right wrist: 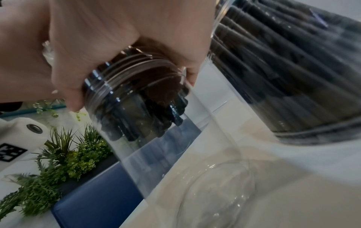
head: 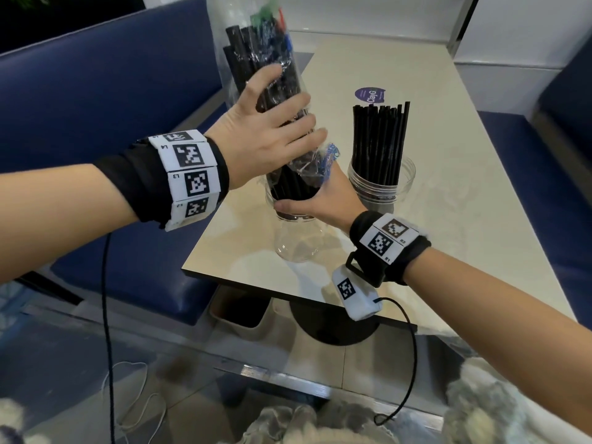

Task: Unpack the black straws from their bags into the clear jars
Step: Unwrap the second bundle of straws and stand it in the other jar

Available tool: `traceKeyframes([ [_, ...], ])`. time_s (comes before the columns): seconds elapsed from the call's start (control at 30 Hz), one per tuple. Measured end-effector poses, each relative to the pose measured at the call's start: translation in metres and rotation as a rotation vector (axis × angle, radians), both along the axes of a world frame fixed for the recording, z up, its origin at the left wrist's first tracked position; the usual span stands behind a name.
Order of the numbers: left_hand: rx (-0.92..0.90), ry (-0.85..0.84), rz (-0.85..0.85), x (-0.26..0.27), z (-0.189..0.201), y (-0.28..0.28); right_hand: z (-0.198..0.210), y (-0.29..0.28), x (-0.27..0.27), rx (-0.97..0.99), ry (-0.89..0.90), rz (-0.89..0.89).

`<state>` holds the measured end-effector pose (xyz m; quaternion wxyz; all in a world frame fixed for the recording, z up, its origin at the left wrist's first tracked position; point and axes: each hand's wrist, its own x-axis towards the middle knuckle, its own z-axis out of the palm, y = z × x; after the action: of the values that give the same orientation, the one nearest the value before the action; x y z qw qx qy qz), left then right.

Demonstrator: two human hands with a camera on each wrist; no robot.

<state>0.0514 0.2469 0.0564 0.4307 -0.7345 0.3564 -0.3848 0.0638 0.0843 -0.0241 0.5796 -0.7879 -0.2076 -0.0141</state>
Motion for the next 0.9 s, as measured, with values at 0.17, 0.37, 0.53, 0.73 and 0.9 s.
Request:
traceKeyframes([
  [0.17, 0.103, -0.016, -0.061, 0.005, 0.007, 0.000, -0.002, 0.000, 0.000, -0.012, -0.006, -0.033],
  [0.37, 0.124, -0.062, -0.119, 0.008, 0.007, -0.008, 0.000, -0.008, -0.001, 0.039, 0.006, -0.004],
  [0.53, 0.062, -0.083, -0.125, 0.011, 0.020, -0.006, -0.001, -0.014, 0.001, 0.023, -0.015, -0.006],
  [0.73, -0.071, -0.030, 0.064, 0.009, 0.039, -0.005, 0.000, -0.018, 0.000, -0.042, 0.008, -0.020],
  [0.9, -0.431, 0.147, 0.184, -0.004, 0.059, 0.010, 0.003, -0.013, -0.004, -0.161, -0.060, -0.100],
])
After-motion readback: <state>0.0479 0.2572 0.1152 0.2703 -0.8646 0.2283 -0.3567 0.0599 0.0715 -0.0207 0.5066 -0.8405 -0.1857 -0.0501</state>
